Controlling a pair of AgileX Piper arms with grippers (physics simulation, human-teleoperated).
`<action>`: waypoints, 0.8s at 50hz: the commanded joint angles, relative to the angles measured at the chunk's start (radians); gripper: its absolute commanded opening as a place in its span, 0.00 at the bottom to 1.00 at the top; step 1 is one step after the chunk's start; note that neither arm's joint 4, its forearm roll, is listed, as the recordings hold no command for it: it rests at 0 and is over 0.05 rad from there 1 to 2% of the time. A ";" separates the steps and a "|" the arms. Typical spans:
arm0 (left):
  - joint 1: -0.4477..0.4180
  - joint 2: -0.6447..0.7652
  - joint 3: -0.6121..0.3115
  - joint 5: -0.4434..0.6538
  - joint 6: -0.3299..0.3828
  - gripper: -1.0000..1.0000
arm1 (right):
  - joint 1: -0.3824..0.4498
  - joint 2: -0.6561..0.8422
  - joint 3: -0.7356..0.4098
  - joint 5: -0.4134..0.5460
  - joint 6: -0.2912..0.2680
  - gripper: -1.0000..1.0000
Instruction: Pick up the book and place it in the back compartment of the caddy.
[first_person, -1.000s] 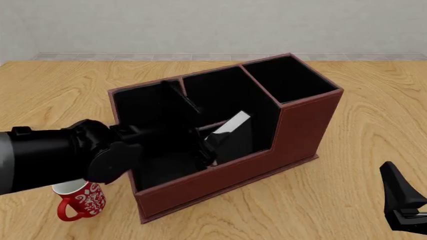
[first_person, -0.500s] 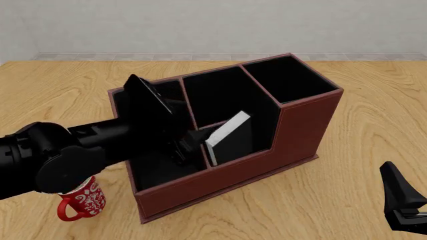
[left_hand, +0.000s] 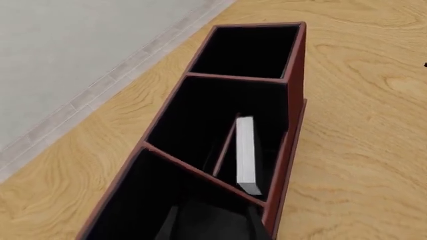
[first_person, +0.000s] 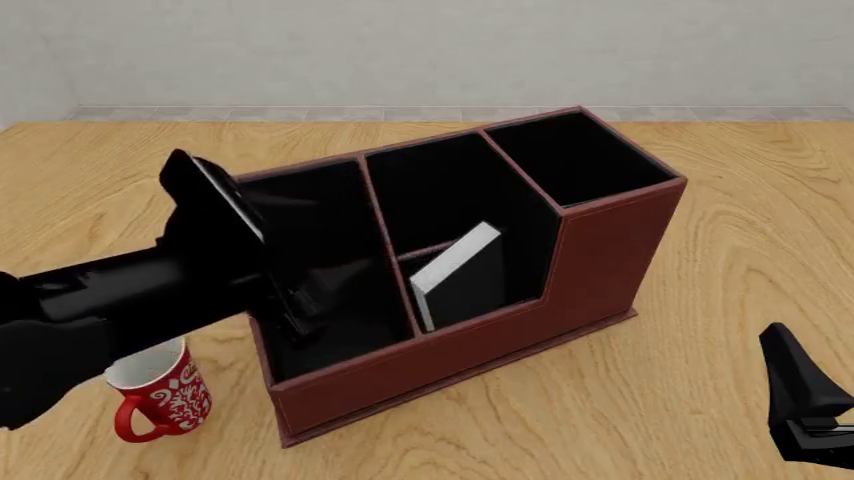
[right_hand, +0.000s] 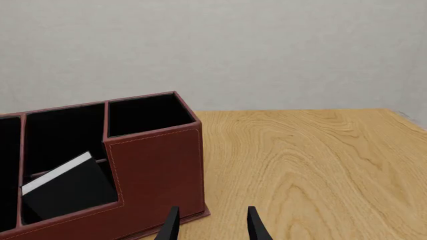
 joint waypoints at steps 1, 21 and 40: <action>0.009 -0.092 0.034 0.047 0.011 1.00 | 0.000 0.000 0.000 0.000 0.000 1.00; 0.034 -0.199 0.024 0.146 0.031 1.00 | 0.000 0.000 0.000 0.000 0.000 1.00; 0.124 -0.400 0.130 0.214 0.027 1.00 | 0.000 0.000 0.000 0.000 0.000 1.00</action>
